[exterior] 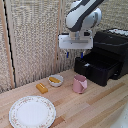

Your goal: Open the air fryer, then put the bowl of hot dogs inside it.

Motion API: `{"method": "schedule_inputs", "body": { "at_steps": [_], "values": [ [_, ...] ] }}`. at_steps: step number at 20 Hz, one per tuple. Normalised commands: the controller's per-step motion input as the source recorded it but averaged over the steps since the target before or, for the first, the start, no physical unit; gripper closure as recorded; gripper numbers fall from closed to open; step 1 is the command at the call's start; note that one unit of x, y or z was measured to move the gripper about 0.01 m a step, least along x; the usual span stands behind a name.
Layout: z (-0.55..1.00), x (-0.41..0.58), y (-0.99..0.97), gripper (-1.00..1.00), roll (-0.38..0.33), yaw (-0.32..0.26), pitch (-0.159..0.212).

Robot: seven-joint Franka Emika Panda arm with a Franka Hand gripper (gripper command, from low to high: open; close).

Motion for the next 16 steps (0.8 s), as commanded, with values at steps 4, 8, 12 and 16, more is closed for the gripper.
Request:
{"method": "schedule_inputs", "body": {
  "at_steps": [4, 8, 12, 16],
  "values": [
    [-0.31, 0.194, 0.14, -1.00, -0.002, 0.088, 0.010],
    [-0.36, 0.229, 0.02, -1.00, -0.042, 0.017, 0.000],
    [-0.31, 0.234, 0.00, -1.00, -0.070, 0.016, 0.000],
    [-0.30, 0.244, 0.01, -1.00, -0.088, 0.018, 0.002]
  ]
}}
